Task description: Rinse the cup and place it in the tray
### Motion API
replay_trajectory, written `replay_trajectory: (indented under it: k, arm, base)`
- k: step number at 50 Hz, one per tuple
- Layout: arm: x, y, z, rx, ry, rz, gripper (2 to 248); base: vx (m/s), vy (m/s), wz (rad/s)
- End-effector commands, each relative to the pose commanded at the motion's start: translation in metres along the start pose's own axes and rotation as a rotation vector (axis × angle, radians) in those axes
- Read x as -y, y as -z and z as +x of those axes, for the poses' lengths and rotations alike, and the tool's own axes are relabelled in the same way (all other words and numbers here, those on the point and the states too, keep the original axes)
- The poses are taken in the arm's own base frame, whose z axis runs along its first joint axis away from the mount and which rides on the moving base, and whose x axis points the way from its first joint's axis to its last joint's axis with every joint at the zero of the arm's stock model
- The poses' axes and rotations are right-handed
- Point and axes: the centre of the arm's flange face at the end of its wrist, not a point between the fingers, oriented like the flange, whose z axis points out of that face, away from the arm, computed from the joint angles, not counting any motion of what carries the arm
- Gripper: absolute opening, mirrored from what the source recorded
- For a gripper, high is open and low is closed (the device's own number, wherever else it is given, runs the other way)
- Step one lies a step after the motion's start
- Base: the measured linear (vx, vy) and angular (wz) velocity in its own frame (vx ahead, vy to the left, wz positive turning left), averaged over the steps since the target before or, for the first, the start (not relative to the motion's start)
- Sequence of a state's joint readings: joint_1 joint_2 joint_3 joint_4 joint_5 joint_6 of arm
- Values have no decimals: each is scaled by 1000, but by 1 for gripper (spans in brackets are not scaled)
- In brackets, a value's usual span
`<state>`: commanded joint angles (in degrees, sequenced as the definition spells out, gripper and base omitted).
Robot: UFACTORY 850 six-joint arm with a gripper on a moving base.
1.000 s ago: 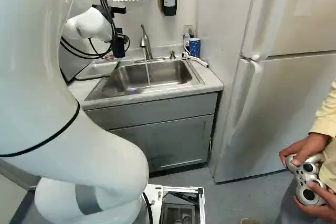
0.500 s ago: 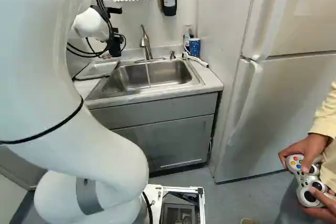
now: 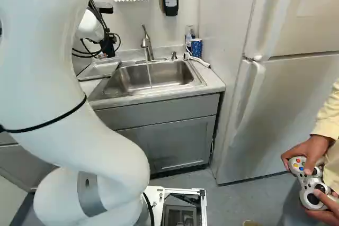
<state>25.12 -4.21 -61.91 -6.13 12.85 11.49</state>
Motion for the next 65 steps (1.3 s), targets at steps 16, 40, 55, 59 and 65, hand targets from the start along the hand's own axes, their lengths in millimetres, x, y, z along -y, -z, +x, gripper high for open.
replay_trajectory:
  k: [16,40,55,59,65]
  arm:
    - [23,-16,-1,3,63,49,122]
    - [29,-32,-18,-13,84,77,122]
    - [38,-45,-27,-45,86,105,122]
    - [41,-49,-30,-53,86,112,122]
    - [45,-54,-34,-60,87,122,122]
  base:
    - [0,0,0]
    - [0,0,0]
    - [0,0,0]
    - [0,0,0]
    - [0,0,0]
